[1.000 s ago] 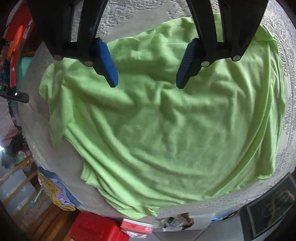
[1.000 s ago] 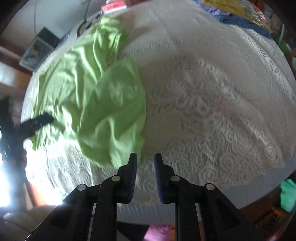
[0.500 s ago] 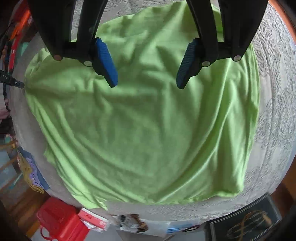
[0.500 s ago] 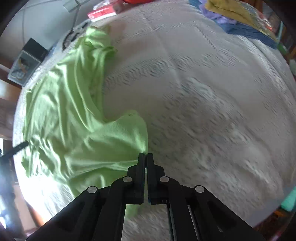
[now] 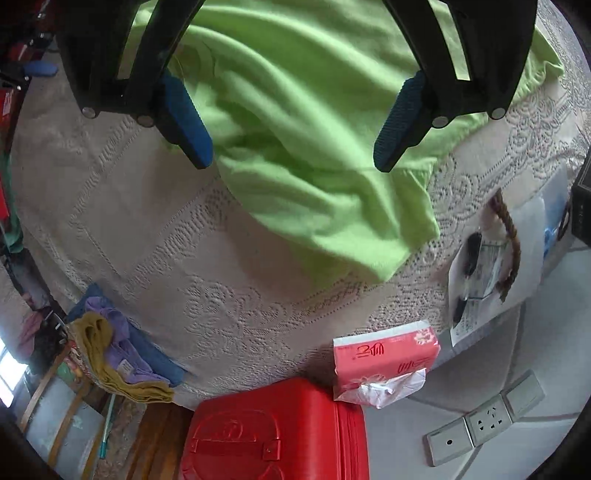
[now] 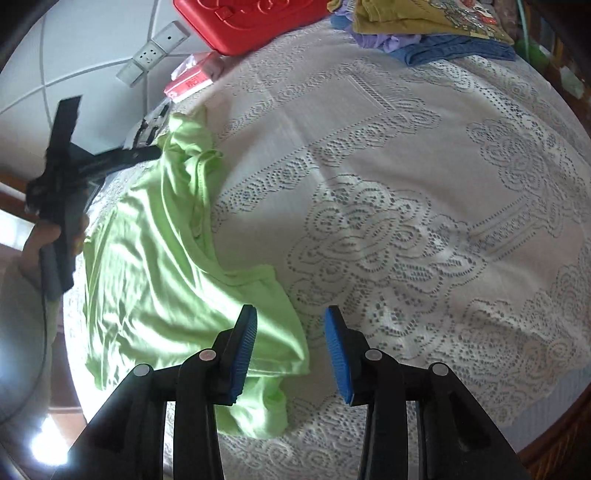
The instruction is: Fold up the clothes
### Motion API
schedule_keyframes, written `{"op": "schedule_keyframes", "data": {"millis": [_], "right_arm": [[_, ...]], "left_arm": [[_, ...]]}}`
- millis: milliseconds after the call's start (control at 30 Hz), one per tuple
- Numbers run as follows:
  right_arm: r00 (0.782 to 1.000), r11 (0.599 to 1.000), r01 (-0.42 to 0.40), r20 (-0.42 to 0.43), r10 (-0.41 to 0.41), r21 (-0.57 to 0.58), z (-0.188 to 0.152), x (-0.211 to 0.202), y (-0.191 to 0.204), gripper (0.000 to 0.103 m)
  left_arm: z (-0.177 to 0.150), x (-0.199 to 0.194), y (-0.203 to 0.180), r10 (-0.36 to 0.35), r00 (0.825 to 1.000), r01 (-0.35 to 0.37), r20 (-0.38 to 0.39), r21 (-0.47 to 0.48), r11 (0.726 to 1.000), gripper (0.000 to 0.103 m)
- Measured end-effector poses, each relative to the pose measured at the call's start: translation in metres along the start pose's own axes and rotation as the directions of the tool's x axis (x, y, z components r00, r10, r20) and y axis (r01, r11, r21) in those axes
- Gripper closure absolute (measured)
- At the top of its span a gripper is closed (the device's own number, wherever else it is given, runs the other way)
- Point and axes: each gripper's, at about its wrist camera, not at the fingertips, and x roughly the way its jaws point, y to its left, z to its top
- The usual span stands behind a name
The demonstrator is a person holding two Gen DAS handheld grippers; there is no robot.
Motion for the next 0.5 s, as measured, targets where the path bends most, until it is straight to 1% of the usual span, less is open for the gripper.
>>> {"op": "schedule_keyframes", "data": {"millis": [33,67,133,167,200,233,267,333,400,467,500], "right_arm": [[1.0,1.0,-0.009,-0.004,0.009,-0.003,0.001,0.004,0.001,0.065],[1.0,1.0,-0.016,-0.011,0.016,-0.004,0.003,0.008,0.002,0.065],[0.999,1.0,-0.028,-0.028,0.028,-0.007,0.007,0.017,0.003,0.064],[0.999,1.0,-0.03,-0.041,0.029,-0.009,0.007,0.022,0.003,0.064],[0.998,1.0,-0.028,-0.057,0.027,-0.014,0.006,0.026,0.002,0.064],[0.997,0.999,-0.025,-0.071,0.024,-0.02,0.006,0.03,0.003,0.064],[0.996,0.999,-0.023,-0.085,0.021,-0.027,0.004,0.034,0.003,0.064],[0.994,0.999,-0.007,-0.11,0.003,-0.038,0.002,0.042,0.005,0.064],[0.99,0.998,0.041,-0.13,-0.046,-0.037,0.0,0.05,0.002,0.064],[0.991,0.999,0.048,-0.125,-0.05,-0.025,-0.001,0.05,-0.001,0.064],[0.99,0.998,0.052,-0.127,-0.054,-0.021,-0.002,0.05,-0.002,0.064]], "left_arm": [[0.012,0.009,0.003,0.017,1.0,-0.017,-0.01,0.004,1.0,0.014],[0.02,0.018,0.005,0.021,1.0,-0.021,-0.023,0.008,1.0,0.02],[0.029,0.041,0.007,-0.017,0.994,0.018,-0.107,0.015,1.0,0.046],[0.029,0.054,0.008,-0.03,0.986,0.033,-0.164,0.015,0.999,0.084],[0.032,0.056,0.008,-0.014,0.99,0.018,-0.143,0.025,1.0,0.093],[0.039,0.054,0.007,0.004,0.995,0.0,-0.102,0.04,0.999,0.1],[0.046,0.052,0.007,0.022,0.998,-0.018,-0.059,0.052,0.998,0.1],[0.064,0.043,0.016,0.05,0.998,-0.051,0.044,0.011,0.999,0.1],[0.078,0.028,0.034,0.016,0.991,-0.004,0.134,-0.086,0.996,0.1],[0.08,0.022,0.049,-0.024,0.994,0.039,0.107,-0.141,0.989,0.1],[0.076,0.018,0.054,-0.032,0.996,0.043,0.08,-0.141,0.989,0.099]]}}
